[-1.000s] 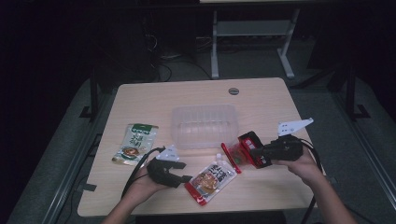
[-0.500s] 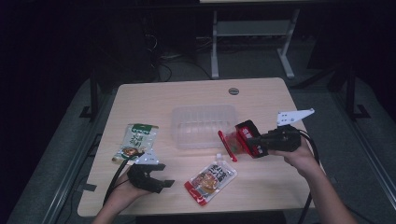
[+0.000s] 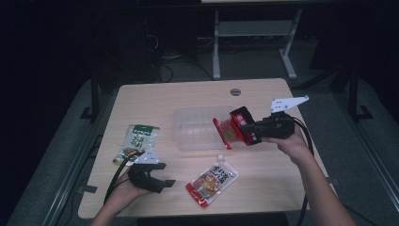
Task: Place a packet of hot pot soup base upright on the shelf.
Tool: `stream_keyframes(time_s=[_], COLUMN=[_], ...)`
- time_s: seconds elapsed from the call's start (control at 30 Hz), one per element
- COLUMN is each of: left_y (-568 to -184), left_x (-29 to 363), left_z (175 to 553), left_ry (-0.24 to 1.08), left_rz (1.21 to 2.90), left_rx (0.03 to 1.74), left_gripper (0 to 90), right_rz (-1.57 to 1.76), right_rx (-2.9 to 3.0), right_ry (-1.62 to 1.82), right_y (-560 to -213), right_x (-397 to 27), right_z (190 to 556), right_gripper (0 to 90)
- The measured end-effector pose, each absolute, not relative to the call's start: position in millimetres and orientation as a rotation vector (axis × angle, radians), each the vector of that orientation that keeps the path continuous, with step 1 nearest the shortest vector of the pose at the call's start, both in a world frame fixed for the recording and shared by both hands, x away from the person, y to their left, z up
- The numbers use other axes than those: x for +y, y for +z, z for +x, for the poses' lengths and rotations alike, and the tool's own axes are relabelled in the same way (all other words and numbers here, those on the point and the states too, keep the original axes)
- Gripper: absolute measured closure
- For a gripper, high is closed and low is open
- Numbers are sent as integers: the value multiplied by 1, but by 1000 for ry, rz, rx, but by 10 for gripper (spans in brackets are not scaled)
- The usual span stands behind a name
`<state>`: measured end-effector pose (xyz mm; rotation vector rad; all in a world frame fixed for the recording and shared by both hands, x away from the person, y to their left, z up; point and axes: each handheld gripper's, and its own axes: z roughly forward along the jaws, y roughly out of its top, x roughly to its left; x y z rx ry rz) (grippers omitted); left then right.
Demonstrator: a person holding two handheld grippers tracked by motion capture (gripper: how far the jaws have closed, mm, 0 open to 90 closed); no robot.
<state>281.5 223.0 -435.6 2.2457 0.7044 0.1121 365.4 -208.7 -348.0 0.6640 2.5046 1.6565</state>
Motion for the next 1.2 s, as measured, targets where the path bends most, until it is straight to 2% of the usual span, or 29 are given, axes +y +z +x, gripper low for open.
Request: stream_keyframes(time_s=[0.47,1.2], left_y=[-438,-441], left_x=[225,221], left_z=[286,286], left_ry=[117,107], left_rz=[2247,2277], left_rx=[706,698], left_gripper=[236,236], right_rz=[743,801], right_rx=[2417,2428], right_ry=[1625,1552], right_y=[-341,-358], right_x=[-214,-212], right_z=[381,385], right_gripper=[899,898])
